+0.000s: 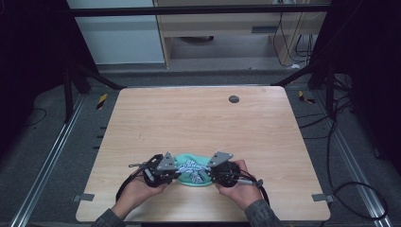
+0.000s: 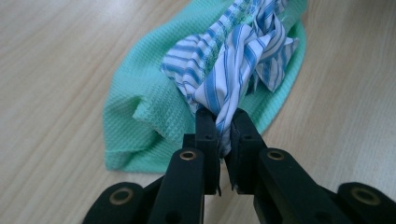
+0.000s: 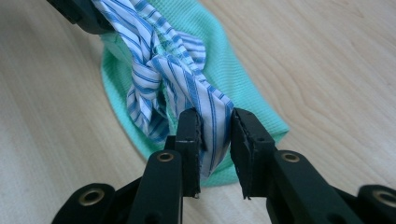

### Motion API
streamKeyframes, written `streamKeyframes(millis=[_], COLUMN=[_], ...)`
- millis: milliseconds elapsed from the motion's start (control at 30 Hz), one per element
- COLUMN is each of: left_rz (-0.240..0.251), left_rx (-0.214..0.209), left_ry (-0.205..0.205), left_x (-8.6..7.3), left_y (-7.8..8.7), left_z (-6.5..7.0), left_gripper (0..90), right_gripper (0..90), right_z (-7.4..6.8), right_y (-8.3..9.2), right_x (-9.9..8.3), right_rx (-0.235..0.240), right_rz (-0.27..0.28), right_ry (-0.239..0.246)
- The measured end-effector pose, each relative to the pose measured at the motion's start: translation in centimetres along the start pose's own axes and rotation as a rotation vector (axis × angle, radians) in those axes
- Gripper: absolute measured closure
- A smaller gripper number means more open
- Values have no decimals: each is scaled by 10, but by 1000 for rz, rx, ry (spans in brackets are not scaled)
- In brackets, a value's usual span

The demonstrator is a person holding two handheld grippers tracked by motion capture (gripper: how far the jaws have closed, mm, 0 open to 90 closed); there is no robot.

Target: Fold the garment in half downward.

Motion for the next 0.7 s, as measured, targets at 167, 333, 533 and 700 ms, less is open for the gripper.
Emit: streamKeyframes(millis=[167,333,533,700], left_rz=[-2,22,73,98], left_rx=[7,54,86,88], left_ry=[8,27,71,84], left_x=[-5,5,16,12], left_y=[-4,-14,-24,-22], left_z=[-1,-18,-33,-27], left_gripper=[845,852,842,757], right_gripper=[727,731,727,705], right_z=[-7,9,37,32], right_y=[-2,-11,-19,-13], right_x=[-3,4,15,10], right_rx=[7,-23,-62,-52], right_rz=[-8,-20,-17,-8], right_ry=[9,4,-16,-6])
Point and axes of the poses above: each handheld gripper's, and its own axes: y roughly backward along the jaws, x roughly out of its top, z roughly to its right, the point moved 8 cm from there along -y, roughly forward along the jaws, and after that the axes turned 5 degrees about -x, right-handed, at the moved point
